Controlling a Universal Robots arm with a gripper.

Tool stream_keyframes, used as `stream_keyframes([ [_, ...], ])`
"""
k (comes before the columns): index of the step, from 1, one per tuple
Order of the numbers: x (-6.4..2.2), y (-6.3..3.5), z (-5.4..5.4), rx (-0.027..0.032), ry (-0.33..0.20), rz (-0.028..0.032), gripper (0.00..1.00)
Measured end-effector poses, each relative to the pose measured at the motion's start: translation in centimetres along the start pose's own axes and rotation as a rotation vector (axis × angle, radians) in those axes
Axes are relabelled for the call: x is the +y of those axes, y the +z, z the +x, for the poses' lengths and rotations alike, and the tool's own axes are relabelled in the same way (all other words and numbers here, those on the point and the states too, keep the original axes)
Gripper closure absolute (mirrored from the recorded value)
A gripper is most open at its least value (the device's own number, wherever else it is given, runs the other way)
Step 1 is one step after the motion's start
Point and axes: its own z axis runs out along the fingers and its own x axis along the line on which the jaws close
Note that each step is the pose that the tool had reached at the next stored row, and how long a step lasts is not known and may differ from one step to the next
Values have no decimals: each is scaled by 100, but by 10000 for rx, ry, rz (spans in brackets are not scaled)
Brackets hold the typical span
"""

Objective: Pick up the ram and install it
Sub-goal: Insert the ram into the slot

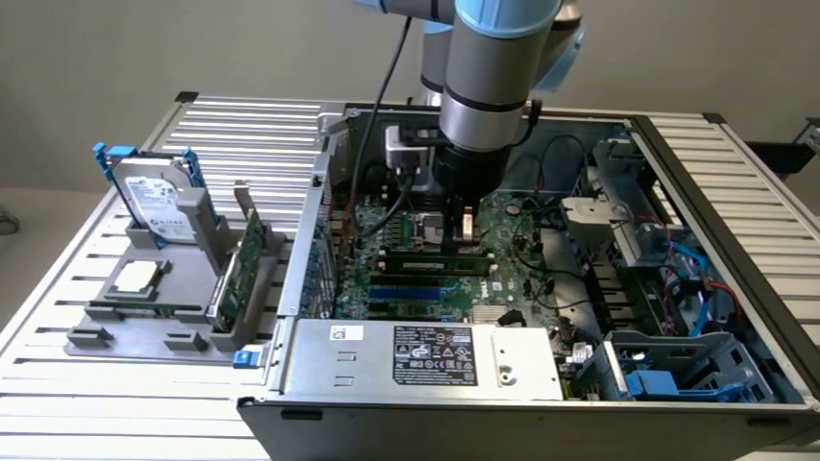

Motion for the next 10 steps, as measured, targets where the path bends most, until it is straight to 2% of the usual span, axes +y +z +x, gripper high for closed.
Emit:
stream_keyframes([
  [10,-16,43,-6,0,6,0,89],
])
